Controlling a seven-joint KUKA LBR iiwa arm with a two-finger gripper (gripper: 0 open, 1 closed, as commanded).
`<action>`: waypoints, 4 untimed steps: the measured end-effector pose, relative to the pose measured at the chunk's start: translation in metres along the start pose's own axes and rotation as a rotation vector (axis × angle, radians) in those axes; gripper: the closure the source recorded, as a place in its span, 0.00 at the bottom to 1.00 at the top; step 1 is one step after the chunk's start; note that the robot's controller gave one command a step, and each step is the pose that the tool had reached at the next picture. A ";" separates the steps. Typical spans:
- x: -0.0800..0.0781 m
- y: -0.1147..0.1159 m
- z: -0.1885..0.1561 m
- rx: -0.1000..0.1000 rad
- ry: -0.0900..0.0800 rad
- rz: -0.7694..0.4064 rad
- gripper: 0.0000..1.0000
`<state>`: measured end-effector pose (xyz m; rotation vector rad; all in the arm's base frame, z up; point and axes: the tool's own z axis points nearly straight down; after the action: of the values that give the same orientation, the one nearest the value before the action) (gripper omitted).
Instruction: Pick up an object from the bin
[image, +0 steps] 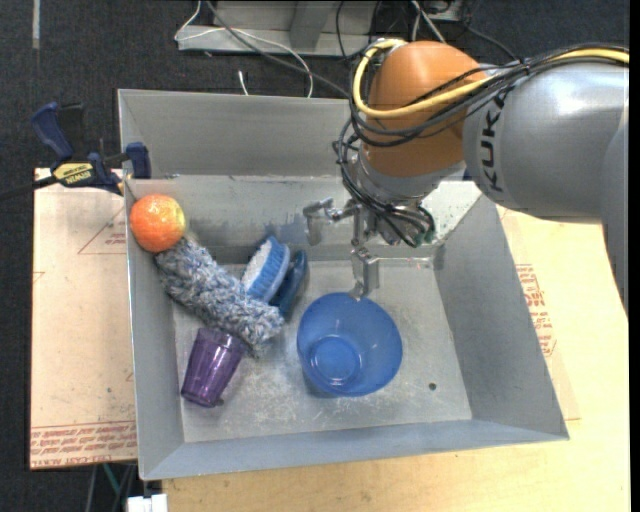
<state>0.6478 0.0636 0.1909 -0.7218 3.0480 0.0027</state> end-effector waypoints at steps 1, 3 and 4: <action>0.013 -0.008 0.088 -0.005 0.016 0.255 0.00; -0.010 0.035 0.058 0.002 -0.018 0.064 1.00; -0.017 0.054 0.101 0.003 -0.016 0.048 0.00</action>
Offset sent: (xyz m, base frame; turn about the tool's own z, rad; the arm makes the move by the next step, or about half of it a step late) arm -0.0068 0.0345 -0.0589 0.0626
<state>0.6397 0.1196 0.0904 -0.6453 3.0482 0.0051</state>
